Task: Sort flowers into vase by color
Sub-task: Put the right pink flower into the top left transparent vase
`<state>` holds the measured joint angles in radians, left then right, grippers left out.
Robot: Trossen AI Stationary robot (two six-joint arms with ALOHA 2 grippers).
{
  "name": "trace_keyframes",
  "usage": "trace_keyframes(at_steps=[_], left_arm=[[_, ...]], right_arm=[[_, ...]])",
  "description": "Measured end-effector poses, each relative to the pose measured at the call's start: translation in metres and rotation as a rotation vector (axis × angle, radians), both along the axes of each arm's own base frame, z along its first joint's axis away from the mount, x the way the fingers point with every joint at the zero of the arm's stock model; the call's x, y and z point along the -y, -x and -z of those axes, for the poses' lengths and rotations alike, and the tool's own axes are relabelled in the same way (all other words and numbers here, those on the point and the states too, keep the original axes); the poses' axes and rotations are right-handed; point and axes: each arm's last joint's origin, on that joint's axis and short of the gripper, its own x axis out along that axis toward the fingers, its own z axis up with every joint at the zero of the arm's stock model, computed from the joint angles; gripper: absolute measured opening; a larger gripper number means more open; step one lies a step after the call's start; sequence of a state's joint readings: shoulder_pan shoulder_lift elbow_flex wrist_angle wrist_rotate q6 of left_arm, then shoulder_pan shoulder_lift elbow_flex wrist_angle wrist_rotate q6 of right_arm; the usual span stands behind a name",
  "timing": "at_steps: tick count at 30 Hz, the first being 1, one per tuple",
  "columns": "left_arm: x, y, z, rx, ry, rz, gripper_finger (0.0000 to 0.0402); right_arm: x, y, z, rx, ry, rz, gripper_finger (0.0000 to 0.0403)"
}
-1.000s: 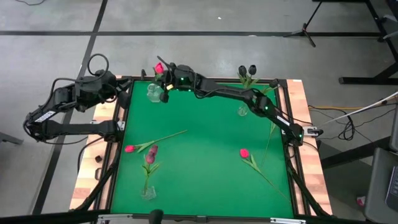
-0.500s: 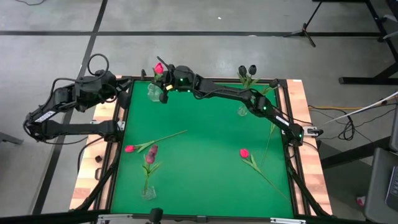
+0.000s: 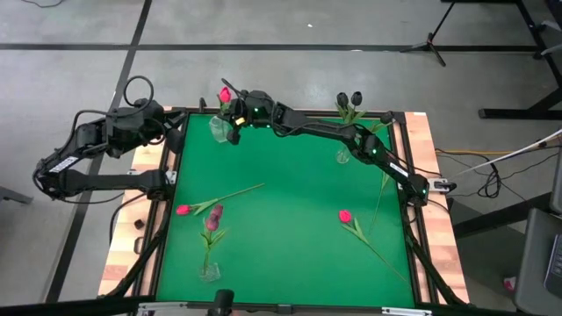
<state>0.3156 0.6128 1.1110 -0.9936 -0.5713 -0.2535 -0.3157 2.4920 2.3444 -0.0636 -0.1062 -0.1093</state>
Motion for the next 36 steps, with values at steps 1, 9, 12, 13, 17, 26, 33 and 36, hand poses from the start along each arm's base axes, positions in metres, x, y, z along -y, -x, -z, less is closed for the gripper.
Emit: trace_keyframes(at_steps=[1,9,12,13,17,26,33,36], left_arm=[[0.000,0.000,0.000,0.000,0.000,0.000,0.0099],[0.000,0.000,0.000,0.001,0.001,-0.001,0.0099],[0.000,0.000,0.000,0.001,0.001,-0.001,0.0099],[0.000,0.000,0.000,0.001,0.001,0.000,0.0099],[0.000,0.000,0.000,0.000,0.000,0.000,0.0099],[0.000,0.000,0.000,-0.001,0.000,0.000,0.0099],[0.000,0.000,0.000,-0.001,0.000,0.000,0.0099],[0.000,0.000,0.000,-0.001,0.000,0.001,0.0099]], right_arm=[[0.000,0.000,0.000,0.000,0.001,0.000,0.0000],[-0.008,-0.002,-0.001,0.003,-0.006,-0.015,0.0000],[-0.014,0.000,-0.013,0.022,-0.029,-0.032,0.0000],[-0.018,0.002,-0.020,0.035,-0.025,-0.040,0.0000],[-0.028,0.006,-0.046,0.106,0.027,-0.060,0.0000],[-0.005,0.011,-0.047,0.129,0.095,0.045,0.0000],[0.007,0.014,-0.045,0.140,0.077,0.029,0.0000],[0.009,0.015,-0.044,0.134,0.057,0.003,0.0001]])
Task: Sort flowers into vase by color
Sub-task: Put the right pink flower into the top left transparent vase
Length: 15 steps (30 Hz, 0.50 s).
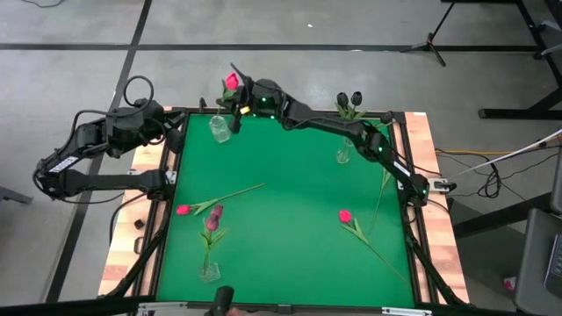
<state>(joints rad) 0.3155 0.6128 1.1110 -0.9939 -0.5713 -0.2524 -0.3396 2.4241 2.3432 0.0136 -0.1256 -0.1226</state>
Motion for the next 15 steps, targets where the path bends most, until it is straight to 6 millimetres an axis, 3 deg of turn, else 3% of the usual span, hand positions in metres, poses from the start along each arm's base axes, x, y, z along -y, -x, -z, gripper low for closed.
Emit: trace_keyframes(at_steps=[8,15], left_arm=[[0.000,0.000,0.000,0.000,0.000,0.000,0.0099],[0.000,0.000,0.000,0.000,0.000,0.000,0.0099]], right_arm=[[-0.003,-0.001,0.003,-0.031,-0.002,-0.005,0.0001],[-0.001,-0.010,0.033,-0.062,-0.041,-0.027,0.0001]])
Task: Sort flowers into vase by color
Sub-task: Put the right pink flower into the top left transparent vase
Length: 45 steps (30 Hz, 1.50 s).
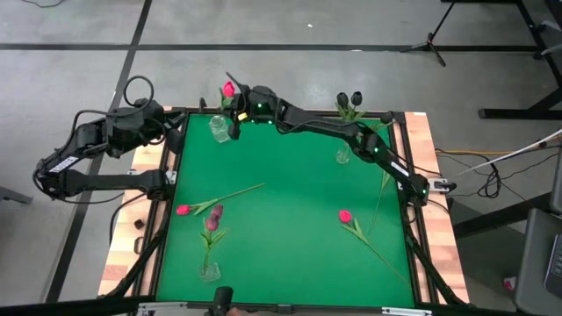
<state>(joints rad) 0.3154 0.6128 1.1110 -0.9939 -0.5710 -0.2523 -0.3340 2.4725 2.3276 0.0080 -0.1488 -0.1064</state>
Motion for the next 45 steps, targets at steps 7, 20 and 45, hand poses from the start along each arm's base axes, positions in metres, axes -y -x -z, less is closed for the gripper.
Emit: trace_keyframes(at_steps=[7,20,45], left_arm=[[0.000,0.000,0.000,0.000,0.000,0.000,0.0099],[0.000,0.000,0.000,0.004,0.003,-0.002,0.0099],[0.000,0.000,0.000,0.006,0.003,-0.003,0.0099]], right_arm=[[0.002,-0.005,0.012,0.009,0.003,-0.003,0.0001],[0.011,-0.007,0.035,-0.038,-0.065,0.020,0.0001],[0.014,-0.009,0.044,-0.026,-0.095,-0.005,0.0212]])
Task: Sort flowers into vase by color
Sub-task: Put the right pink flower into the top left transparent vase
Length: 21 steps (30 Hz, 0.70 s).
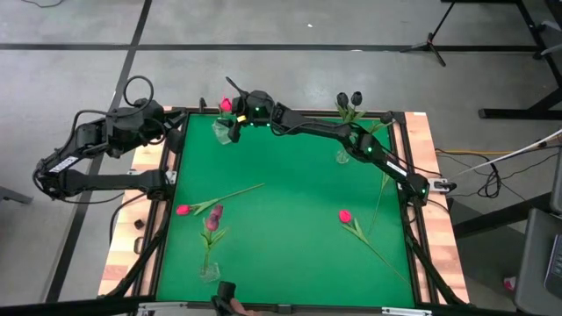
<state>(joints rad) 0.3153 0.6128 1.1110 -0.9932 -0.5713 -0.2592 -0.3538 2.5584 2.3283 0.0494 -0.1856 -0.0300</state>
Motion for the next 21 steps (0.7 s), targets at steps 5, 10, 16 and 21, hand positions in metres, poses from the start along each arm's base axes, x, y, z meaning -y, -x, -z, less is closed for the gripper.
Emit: trace_keyframes(at_steps=[5,10,16,21], left_arm=[[0.000,0.000,0.000,0.000,0.000,0.000,0.0099],[0.000,0.000,0.000,0.000,0.000,0.000,0.0099],[0.000,0.000,0.000,0.000,0.000,0.000,0.0099],[0.000,0.000,0.000,0.001,0.001,0.000,0.0099]], right_arm=[[0.000,0.003,-0.001,-0.045,-0.013,0.010,0.0252],[0.001,0.010,-0.021,-0.072,0.018,0.025,0.0261],[0.006,0.016,-0.038,-0.044,0.081,0.069,0.0254],[0.018,0.021,-0.044,-0.015,0.051,0.093,0.0253]])
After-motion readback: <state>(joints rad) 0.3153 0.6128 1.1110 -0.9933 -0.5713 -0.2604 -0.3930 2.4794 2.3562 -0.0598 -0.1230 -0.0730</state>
